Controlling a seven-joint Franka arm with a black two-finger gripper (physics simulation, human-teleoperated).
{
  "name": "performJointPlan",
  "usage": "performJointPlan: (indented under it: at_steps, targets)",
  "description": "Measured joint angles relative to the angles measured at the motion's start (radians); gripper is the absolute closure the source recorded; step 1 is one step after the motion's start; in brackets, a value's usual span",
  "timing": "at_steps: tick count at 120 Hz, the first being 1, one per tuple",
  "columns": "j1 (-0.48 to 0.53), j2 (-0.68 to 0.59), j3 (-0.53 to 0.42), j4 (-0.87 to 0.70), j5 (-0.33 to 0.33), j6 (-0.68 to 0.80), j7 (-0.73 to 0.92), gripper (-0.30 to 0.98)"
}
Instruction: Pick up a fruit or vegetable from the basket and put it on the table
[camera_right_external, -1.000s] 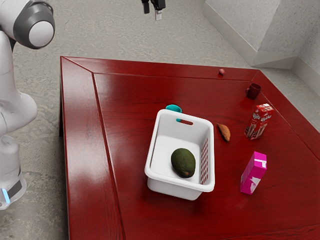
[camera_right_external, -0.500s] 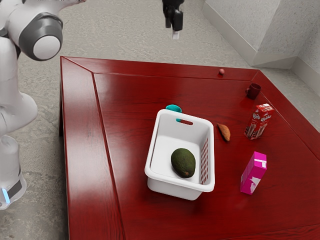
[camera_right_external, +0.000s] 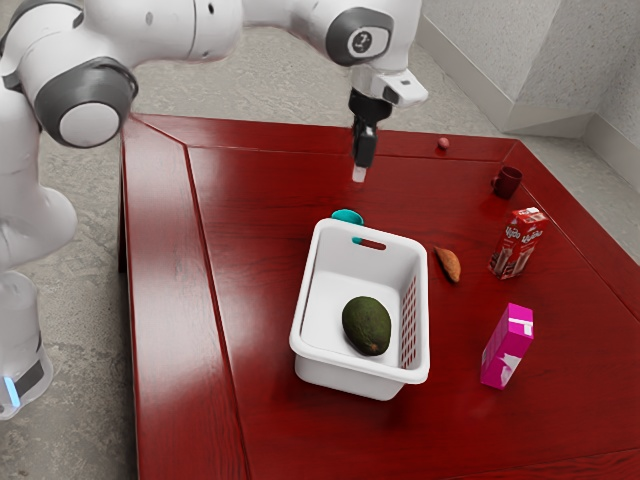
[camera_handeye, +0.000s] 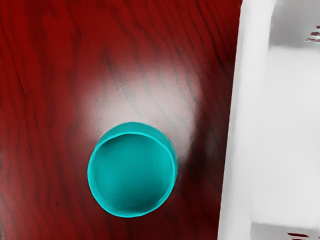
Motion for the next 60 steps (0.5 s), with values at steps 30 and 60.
performJointPlan:
  at_steps: [30,60]
  targets:
    - [-0.090,-0.092,-0.072,0.096,0.004,-0.072,0.028,0.02]
    - [-0.111,-0.088,-0.109,-0.006,0.029,-0.090,0.047,0.02]
